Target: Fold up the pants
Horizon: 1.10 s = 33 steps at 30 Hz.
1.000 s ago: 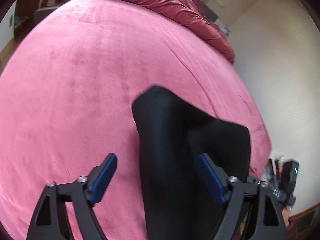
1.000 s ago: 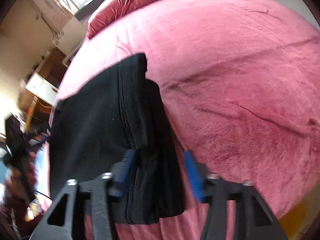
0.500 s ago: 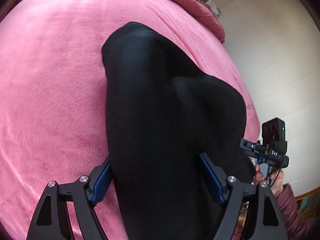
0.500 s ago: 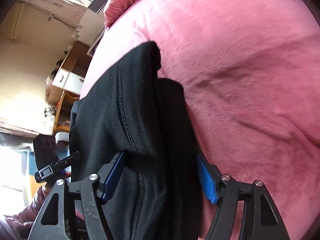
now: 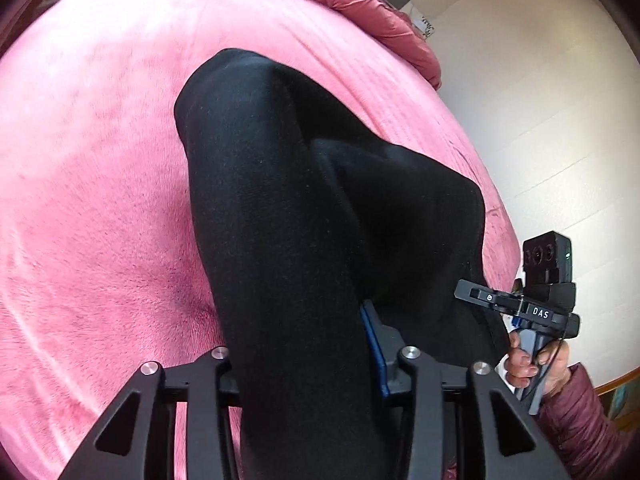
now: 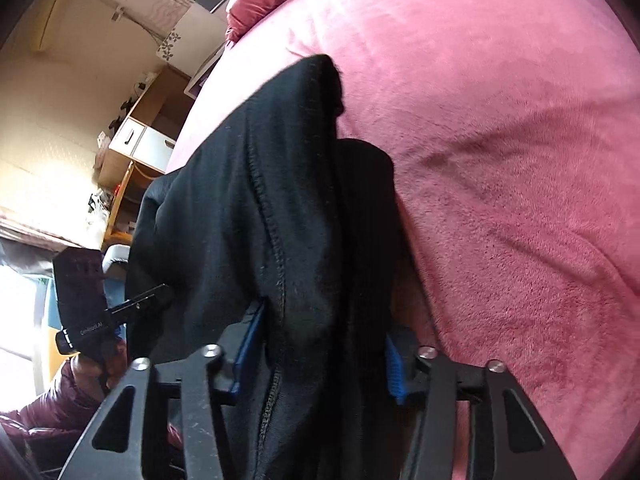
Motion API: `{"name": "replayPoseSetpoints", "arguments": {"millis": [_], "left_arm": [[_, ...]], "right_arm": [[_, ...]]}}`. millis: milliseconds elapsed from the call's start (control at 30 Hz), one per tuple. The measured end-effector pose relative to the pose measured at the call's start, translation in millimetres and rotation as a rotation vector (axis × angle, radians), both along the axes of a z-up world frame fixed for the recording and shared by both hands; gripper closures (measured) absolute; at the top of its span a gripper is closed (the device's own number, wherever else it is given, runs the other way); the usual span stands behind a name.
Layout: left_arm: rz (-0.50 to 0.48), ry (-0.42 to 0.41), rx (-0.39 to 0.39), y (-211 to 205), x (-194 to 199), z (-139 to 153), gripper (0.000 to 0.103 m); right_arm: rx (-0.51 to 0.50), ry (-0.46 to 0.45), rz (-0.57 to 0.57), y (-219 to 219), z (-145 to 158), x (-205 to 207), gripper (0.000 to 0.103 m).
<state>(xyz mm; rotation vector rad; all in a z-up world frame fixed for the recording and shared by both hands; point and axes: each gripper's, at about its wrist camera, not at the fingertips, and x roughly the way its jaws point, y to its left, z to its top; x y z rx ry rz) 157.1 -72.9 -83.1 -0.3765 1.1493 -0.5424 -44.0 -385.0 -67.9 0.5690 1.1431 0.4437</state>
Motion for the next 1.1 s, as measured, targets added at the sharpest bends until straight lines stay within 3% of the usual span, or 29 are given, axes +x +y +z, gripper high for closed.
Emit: {"name": "replayPoseSetpoints", "arguments": {"millis": [200, 567, 800, 1100], "left_arm": [[-0.012, -0.095, 0.088, -27, -25, 23, 0.062], [0.055, -0.261, 0.185, -9, -64, 72, 0.062], [0.135, -0.308, 0.222, 17, -56, 86, 0.062], [0.181, -0.287, 0.204, 45, -15, 81, 0.062]], "right_arm": [[-0.017, -0.017, 0.006, 7, 17, -15, 0.059], [0.037, -0.116, 0.032, 47, 54, -22, 0.059], [0.041, -0.160, 0.100, 87, 72, 12, 0.059], [-0.006, -0.167, 0.171, 116, 87, 61, 0.059]]}}
